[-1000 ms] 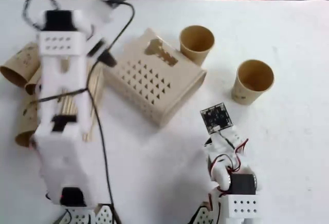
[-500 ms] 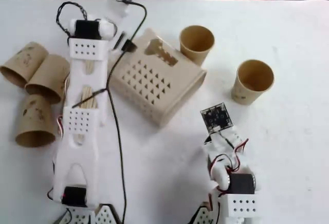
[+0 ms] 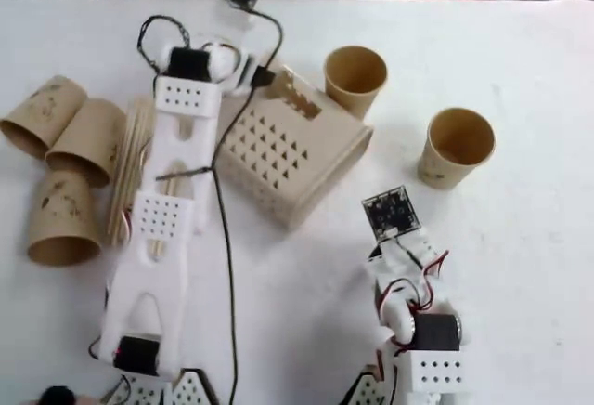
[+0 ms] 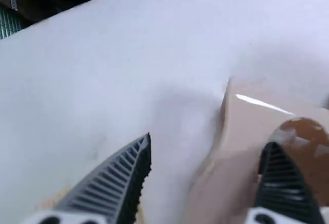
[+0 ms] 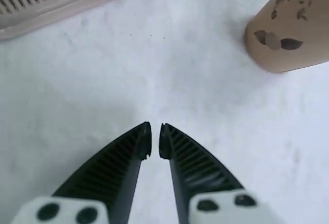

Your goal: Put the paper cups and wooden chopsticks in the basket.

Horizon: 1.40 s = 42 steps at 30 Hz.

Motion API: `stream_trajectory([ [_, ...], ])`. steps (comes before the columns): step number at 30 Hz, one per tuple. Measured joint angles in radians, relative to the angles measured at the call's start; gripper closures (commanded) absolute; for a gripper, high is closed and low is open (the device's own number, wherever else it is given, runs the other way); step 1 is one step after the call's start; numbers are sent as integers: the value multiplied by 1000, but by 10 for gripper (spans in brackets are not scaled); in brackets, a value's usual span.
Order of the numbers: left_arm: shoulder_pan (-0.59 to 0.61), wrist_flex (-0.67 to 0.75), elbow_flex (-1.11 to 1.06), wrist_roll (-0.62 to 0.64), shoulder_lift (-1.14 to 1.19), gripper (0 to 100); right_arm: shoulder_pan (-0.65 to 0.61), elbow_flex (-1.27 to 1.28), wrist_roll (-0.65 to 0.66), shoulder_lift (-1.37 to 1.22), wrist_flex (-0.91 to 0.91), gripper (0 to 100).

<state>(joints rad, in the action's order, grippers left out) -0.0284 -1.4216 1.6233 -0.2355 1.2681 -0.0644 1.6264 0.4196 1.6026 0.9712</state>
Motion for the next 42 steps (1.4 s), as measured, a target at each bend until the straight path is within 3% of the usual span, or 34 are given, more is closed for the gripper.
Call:
stream_trajectory([
  [8, -8, 29, 5, -64, 75, 679, 0, 0, 0, 0, 0, 954],
  [14, -9, 31, 18, -172, 84, 890, 0, 0, 0, 0, 0, 954],
  [20, -6, -9, 15, -299, 72, 889, -2, 0, 0, 0, 0, 954],
  [31, -11, -238, 14, -543, -325, 941, -2, 0, 0, 0, 0, 954],
  [39, -14, -354, 14, -563, -534, 941, 44, -71, -20, 26, 0, 920],
  [42, -6, -358, 14, -563, -554, 941, -15, -195, -61, 32, 38, 881],
])
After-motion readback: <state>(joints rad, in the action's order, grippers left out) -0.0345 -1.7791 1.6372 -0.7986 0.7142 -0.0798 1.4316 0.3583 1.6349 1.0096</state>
